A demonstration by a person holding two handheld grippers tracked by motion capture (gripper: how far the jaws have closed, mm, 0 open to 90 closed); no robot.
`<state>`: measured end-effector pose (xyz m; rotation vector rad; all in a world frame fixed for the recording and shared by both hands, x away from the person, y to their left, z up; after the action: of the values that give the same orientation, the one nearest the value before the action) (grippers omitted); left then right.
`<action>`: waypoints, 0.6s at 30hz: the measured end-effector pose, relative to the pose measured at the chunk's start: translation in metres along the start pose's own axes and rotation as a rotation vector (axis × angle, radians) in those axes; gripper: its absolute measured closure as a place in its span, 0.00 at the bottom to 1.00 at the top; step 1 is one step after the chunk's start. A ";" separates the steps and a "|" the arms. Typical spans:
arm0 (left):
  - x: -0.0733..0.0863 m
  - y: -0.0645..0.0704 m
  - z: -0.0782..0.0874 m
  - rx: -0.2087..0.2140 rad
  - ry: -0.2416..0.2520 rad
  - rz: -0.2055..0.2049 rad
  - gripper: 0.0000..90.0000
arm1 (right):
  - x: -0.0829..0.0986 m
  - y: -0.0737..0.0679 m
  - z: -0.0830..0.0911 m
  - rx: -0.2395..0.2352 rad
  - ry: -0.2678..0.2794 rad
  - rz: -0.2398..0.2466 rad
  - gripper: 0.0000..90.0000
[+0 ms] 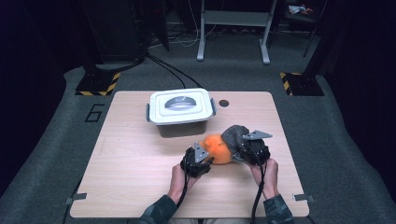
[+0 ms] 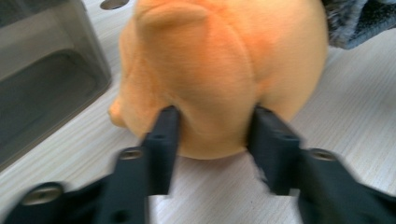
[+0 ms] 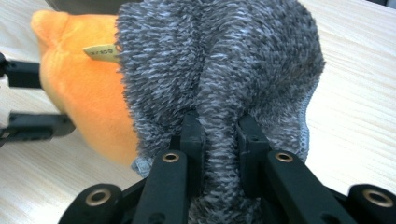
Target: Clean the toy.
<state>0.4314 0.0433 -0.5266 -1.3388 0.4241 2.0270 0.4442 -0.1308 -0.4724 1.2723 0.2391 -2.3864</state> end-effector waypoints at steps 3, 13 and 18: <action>0.000 -0.001 -0.001 0.030 0.002 0.020 0.89 | 0.000 0.000 0.002 -0.002 0.000 0.003 0.85; -0.012 -0.001 0.004 0.151 0.026 0.157 0.96 | -0.011 0.006 0.025 0.007 0.062 0.013 0.85; -0.020 0.000 0.010 0.229 0.042 0.263 0.96 | -0.018 -0.009 0.036 -0.018 0.092 0.044 0.85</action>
<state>0.4301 0.0425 -0.5044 -1.2379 0.8634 2.0859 0.4216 -0.1295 -0.4372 1.3663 0.2567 -2.2872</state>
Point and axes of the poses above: each handheld gripper's, and its own axes: z roughly backward along the jaws, x roughly out of its underside, y roughly to its right, the point moved 6 cm from there along -z, roughly forward along the jaws, and after that the axes turned 8 degrees about y, right-handed, at the moved point
